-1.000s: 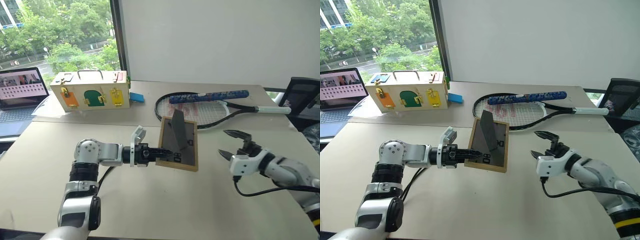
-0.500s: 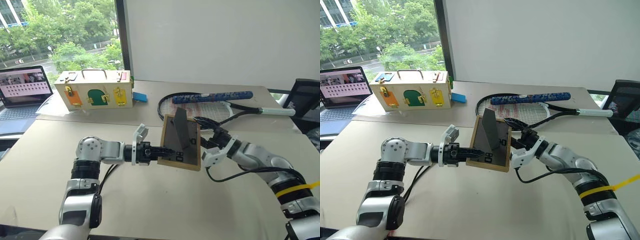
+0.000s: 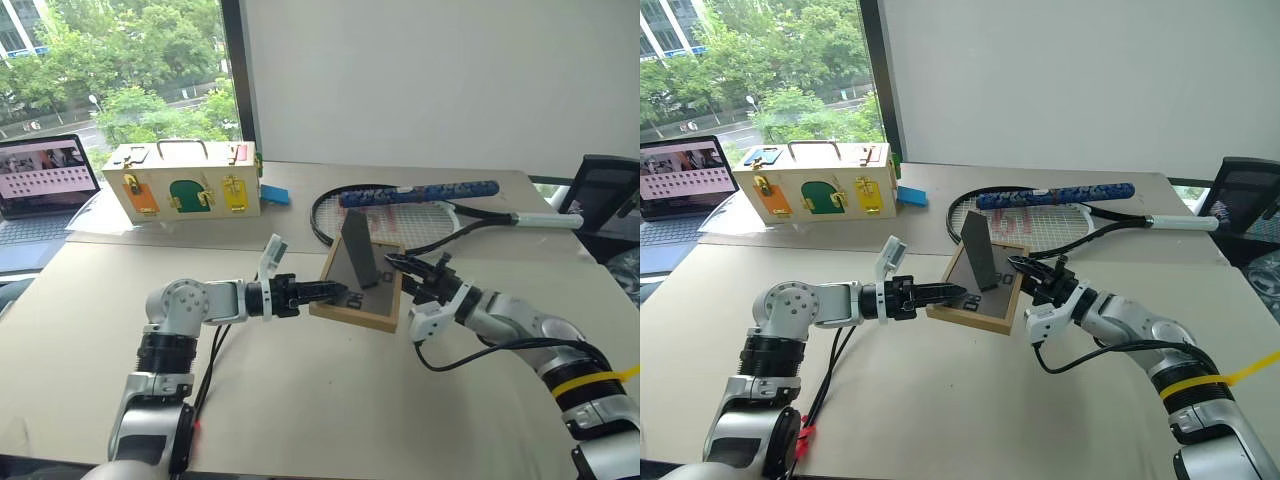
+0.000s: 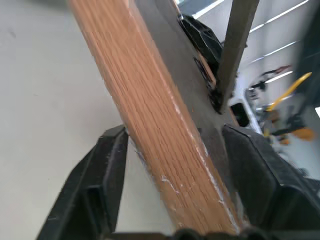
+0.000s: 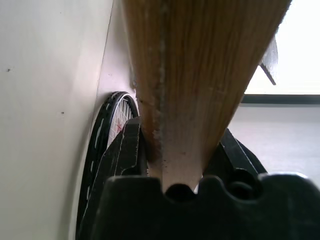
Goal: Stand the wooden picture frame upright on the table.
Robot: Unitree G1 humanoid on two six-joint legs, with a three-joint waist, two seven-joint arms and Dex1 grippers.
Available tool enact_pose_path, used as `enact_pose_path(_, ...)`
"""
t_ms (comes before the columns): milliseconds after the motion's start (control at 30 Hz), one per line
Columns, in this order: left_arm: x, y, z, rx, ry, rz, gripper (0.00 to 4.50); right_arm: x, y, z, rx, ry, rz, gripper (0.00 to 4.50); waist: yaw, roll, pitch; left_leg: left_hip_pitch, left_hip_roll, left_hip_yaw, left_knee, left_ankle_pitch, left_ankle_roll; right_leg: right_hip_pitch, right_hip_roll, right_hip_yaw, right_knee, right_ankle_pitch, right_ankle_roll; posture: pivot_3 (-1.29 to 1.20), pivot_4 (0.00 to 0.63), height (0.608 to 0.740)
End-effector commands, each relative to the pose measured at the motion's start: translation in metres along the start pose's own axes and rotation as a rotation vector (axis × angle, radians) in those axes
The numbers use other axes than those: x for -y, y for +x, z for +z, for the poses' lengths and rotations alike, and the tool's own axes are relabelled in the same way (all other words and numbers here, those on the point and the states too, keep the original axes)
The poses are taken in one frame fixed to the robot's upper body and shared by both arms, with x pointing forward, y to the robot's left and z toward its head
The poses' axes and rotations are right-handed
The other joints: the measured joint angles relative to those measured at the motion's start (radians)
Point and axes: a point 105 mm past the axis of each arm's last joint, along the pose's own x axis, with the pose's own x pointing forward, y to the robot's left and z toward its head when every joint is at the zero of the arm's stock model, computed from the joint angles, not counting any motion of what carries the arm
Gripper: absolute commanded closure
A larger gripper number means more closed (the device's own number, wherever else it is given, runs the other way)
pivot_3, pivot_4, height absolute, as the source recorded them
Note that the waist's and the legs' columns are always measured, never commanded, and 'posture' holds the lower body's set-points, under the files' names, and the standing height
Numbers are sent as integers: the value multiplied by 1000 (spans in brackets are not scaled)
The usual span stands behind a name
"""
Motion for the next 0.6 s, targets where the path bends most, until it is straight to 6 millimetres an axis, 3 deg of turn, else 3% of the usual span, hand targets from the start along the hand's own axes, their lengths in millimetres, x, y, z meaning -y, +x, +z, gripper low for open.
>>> enact_pose_path(33, -6, -31, 5, 31, 216, 42, 0, 52, 3, -10, 13, 14, -175, 3251, -5, 1, 0, 0, 0, 0, 0, 0, 0, 0, 0, 0, 0, 0, 0, 0, 150, 720)
enact_pose_path(167, -4, -69, 21, 123, 307, 46, 0, 66, 9, -19, 6, 218, -182, 3251, -2, 1, 1, 0, 0, 0, 0, 0, 1, 0, 0, 0, 0, 0, 0, 0, 150, 720)
enact_pose_path(367, 10, -93, 24, 168, 455, 27, 0, 52, 15, -23, 54, 980, -1, 3259, 5, 1, 3, 0, 1, -3, 1, -1, 2, 6, 0, -5, -2, 0, 0, 0, 150, 720)
enact_pose_path(467, 14, -95, 19, 160, 540, 38, 0, 47, 12, -3, 129, 1433, 173, 3260, 18, 2, 4, 0, 0, -6, 3, -1, 3, 8, -1, -9, -3, 0, 0, 0, 150, 720)
enact_pose_path(600, 12, -90, 14, 161, 578, 66, 0, 43, 10, 32, 161, 1718, 376, 3262, 24, 4, 5, 0, 1, -6, 2, -1, 4, 6, 0, -9, -1, -1, -1, 0, 150, 720)
